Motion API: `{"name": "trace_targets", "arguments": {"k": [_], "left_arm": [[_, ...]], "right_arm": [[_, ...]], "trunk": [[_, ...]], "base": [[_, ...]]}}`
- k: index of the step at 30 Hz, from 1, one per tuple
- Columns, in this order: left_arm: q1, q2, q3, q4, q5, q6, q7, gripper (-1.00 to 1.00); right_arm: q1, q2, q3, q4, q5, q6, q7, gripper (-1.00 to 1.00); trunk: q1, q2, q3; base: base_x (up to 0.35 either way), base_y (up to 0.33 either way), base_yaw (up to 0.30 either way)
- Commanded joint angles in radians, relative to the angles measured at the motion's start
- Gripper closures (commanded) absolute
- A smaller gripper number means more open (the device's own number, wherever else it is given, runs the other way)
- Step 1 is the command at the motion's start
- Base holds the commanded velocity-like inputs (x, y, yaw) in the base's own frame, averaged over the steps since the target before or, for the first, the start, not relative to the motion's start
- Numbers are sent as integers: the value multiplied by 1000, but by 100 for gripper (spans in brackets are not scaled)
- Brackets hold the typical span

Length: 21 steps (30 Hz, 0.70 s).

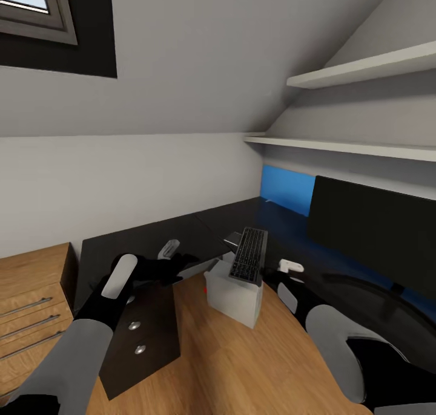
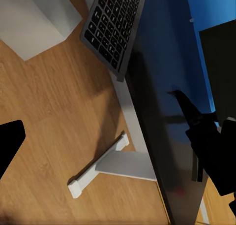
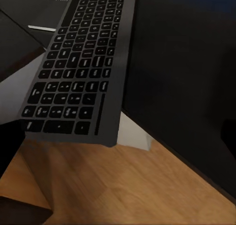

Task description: In the bedroom, organize the workspace by keeping the computer under the desk, ensuring the monitor is on the desk, placing the keyboard on the desk next to the monitor, placing the mouse on the desk next to the keyboard, moving the folder from the swivel chair onto the desk next to the mouse, stacking the notebook on top of the folder with the pen on top of the notebook, and positioning the swivel chair next to the desk.

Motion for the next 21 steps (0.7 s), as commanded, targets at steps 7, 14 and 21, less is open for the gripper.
{"name": "trace_targets", "arguments": {"k": [7, 14, 21], "left_arm": [[-1, -1, -68, -1, 9, -17, 12, -100], [18, -1, -282, 34, 13, -200, 7, -100], [63, 3, -306, 118, 7, -221, 7, -100]], "right_arm": [[8, 34, -9, -4, -1, -96, -3, -100], [18, 57, -11, 2, -3, -162, -4, -100], [67, 102, -9, 4, -6, -336, -15, -100]], "trunk": [[0, -1, -1], [0, -1, -1], [0, -1, -1]], "base": [[0, 0, 0], [0, 0, 0], [0, 0, 0]]}}
